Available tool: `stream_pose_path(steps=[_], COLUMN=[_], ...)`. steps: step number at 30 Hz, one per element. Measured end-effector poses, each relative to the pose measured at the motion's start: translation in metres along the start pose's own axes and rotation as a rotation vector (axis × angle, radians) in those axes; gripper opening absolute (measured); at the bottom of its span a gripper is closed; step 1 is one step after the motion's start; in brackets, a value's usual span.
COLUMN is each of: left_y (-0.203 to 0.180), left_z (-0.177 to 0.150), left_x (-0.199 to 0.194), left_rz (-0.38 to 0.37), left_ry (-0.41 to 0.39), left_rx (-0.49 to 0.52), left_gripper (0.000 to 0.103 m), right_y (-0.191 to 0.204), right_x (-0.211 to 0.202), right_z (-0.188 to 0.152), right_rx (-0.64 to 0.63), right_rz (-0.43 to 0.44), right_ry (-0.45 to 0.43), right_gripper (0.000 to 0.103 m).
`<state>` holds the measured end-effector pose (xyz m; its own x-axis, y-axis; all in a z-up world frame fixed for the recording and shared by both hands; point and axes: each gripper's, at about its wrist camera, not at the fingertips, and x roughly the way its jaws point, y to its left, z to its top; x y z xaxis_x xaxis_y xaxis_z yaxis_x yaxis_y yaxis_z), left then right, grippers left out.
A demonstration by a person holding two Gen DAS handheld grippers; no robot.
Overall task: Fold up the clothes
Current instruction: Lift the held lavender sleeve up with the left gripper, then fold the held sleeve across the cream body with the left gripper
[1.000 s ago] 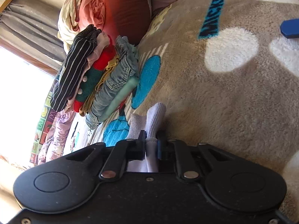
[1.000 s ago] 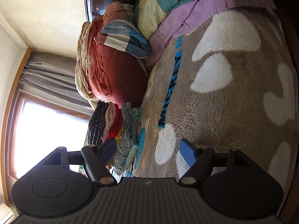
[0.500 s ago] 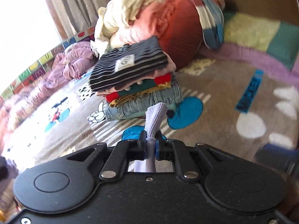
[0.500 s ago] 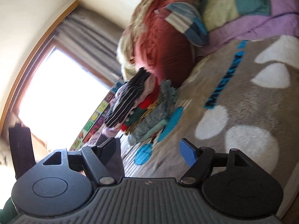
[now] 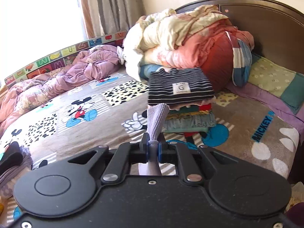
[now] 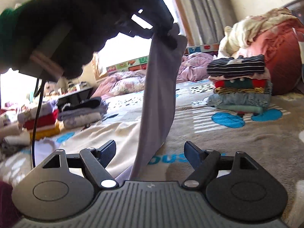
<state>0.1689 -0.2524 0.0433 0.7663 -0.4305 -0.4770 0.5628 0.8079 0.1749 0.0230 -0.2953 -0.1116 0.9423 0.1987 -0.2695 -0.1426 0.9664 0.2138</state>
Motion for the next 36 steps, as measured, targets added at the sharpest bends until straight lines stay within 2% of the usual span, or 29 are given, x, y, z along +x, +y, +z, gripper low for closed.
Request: stream_pose_path(steps=[5,11,19,26,36], left_y=[0.028,0.058,0.088,0.115,0.161], left_z=[-0.001,-0.012,-0.030,-0.043,-0.078], left_x=[-0.021,-0.042,-0.062,-0.080,-0.079], left_rz=[0.026,0.056,0.078,0.095,0.138], left_ry=[-0.026,-0.045,-0.061,-0.087,-0.043], left_rx=[-0.040,-0.068,-0.111,-0.160,-0.238], left_gripper=[0.007,0.007,0.007,0.007,0.007], right_y=[0.031,0.057,0.075,0.079,0.095], right_x=[0.017,0.024,0.021,0.026,0.027], right_z=[-0.012,-0.024,-0.029,-0.036,-0.050], right_rx=[-0.115,-0.213,-0.334,-0.407,-0.519], right_rz=[-0.020,0.000,-0.051,-0.109,-0.122], right_ry=[0.103,0.157,0.125,0.154,0.171], right_gripper=[0.078,0.078,0.078,0.078,0.078])
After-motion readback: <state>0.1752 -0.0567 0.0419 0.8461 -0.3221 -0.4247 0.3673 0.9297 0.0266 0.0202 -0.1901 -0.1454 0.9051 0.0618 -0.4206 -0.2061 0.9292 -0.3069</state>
